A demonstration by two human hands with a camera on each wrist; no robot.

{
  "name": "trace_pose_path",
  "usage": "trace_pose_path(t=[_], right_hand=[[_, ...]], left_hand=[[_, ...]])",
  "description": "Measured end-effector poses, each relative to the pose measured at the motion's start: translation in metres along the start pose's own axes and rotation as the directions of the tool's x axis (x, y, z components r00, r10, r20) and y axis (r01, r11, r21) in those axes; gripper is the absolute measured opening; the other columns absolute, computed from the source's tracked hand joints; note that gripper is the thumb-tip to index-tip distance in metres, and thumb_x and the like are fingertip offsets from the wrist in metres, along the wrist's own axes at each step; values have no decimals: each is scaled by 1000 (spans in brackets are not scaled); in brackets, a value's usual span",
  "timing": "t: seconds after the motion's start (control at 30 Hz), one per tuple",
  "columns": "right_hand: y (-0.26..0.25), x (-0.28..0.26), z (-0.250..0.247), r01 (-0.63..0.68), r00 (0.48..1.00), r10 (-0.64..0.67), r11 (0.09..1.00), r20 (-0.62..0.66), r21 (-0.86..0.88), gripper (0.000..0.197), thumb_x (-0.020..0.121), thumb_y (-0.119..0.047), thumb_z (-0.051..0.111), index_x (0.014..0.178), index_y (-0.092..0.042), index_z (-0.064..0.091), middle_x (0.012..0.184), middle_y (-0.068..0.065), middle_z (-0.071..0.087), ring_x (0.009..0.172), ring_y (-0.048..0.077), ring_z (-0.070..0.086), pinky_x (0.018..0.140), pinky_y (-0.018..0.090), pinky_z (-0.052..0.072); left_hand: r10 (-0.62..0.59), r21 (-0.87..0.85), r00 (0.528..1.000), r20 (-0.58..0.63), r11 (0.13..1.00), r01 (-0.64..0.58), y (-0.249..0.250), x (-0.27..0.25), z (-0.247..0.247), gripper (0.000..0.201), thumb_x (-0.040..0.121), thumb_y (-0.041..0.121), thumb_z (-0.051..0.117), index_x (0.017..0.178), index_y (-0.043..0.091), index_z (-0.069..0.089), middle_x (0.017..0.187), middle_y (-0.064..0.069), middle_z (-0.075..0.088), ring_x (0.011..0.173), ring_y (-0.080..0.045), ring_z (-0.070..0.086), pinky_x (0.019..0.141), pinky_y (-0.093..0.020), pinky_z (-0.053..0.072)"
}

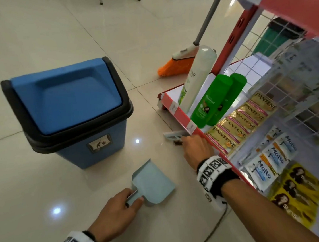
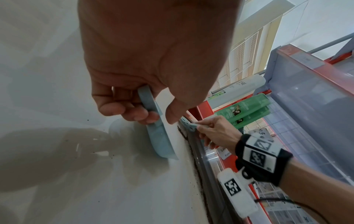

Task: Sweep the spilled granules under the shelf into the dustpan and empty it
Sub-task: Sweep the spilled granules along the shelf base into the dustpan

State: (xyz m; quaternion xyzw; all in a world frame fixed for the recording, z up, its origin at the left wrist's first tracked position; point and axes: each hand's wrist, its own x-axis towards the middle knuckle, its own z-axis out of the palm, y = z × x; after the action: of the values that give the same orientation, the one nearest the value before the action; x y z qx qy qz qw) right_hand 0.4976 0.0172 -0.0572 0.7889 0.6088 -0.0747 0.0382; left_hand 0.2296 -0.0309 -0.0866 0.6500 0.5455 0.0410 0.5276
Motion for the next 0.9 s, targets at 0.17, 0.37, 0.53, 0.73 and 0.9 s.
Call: trace_pose_path(t=[0.17,0.37,0.53,0.73,0.9], right_hand=[[28,-39,-4,97,995,-98,992,8,78,24,99,-18,48,103,-14,71,81,3,68,70,20,64,67,31,56],[44,-73,-24,171,961,-63,901,-270,398,21,99,-21,51,108,-18,70,75,-1,67,65,14,58,57,35,50],[45,-84,-22,40,974,104,797,-202,602,24,102,-21,46,115,-21,66,75,-9,68,61,-1,63,58,21,54],[30,-54,-11,-35,985,155,593,-71,804,30,103,-13,43,126,-21,61,85,-1,68,61,2,64,51,17,52],[4,-13,8,-129,981,192,539,28,832,32,101,-14,47,131,-16,59,90,3,70,72,16,69,61,25,59]], left_hand=[[-9,-41,1000,-21,999,8,-4,-5,-4,22,95,44,52,99,24,61,95,1,69,87,-16,64,81,-33,51],[11,-22,1000,-14,1000,-11,-2,-3,-2,24,93,47,53,97,26,62,92,3,69,85,-16,65,80,-35,52],[35,-22,999,-12,999,-35,3,1,1,21,93,47,54,96,28,62,89,-2,68,80,-16,64,72,-31,50],[54,-9,998,-24,998,-54,4,2,4,20,93,45,55,97,27,61,88,-4,67,77,-16,62,67,-28,48],[43,7,998,-47,999,-43,-2,2,2,16,93,45,55,94,30,60,88,1,67,76,-12,61,67,-27,49]])
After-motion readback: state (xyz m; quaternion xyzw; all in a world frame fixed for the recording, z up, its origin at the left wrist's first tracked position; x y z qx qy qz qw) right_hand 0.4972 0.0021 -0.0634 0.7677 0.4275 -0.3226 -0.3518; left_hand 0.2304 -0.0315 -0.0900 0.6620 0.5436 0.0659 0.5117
